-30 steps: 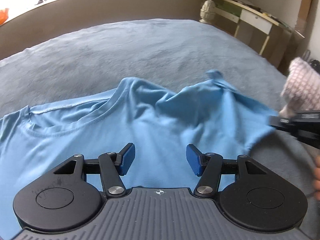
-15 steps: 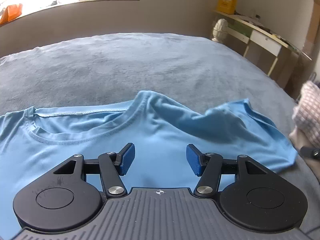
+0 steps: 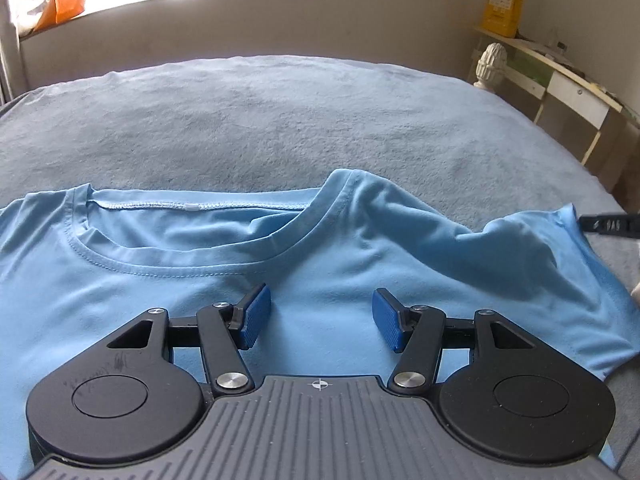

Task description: Fold clothes

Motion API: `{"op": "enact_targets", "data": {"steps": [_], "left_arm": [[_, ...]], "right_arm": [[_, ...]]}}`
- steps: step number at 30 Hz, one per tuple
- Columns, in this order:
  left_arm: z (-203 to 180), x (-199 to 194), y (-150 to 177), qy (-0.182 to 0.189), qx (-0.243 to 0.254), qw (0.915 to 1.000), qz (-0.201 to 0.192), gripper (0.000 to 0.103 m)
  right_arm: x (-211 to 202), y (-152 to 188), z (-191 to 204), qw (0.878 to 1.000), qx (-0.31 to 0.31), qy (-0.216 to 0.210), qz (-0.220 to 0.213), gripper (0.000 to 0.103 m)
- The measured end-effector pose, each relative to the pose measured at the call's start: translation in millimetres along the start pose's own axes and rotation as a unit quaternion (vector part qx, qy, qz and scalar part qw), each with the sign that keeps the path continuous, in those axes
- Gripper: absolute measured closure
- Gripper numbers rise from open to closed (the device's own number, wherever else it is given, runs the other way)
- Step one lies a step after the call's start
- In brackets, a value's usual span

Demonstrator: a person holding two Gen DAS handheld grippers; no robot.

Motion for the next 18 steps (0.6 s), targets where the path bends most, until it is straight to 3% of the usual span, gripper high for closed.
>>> {"op": "enact_targets", "data": {"steps": [3, 8, 10, 12, 14, 15, 18], "left_arm": [[0, -1, 0, 0.001, -0.001, 1.0000, -0.004, 0.046], [-1, 0, 1, -0.001, 0.000, 0.9999, -0.013, 0.046], [-1, 0, 2, 0.000, -0.001, 0.9998, -0.017, 0.046], [0, 0, 3, 0.001, -0.002, 0.9997, -0.023, 0.046], [0, 0, 3, 0.002, -0.001, 0.9996, -0.026, 0.046], [0, 0, 4, 0.001, 0.001, 0.9996, -0.028, 0.046], [-2, 1, 5, -0.004, 0.010, 0.9994, -0.034, 0.046]], "right_arm": [[-6, -10, -1, 0.998, -0.001, 0.053, -0.030, 0.101], [-23, -27, 3, 0.994, -0.005, 0.073, -0.086, 0.092], [-43, -36, 20, 0.991, -0.034, -0.001, -0.126, 0.081], [-55, -40, 53, 0.983, -0.088, -0.107, -0.122, 0.068], [-55, -36, 88, 0.959, -0.134, -0.242, -0.065, 0.067], [-53, -35, 100, 0.949, -0.153, -0.272, -0.043, 0.067], [-36, -35, 130, 0.936, -0.191, -0.296, 0.016, 0.067]]}}
Point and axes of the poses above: each gripper's, at about its wrist camera, not at the fingertips, and x roughly the way its jaws point, z to its left, y to its underside, the point moved 10 cm from there along x, roughly the way its jaws point, and after that the axes turned 10 degrees about z, right-handed, at the moved point
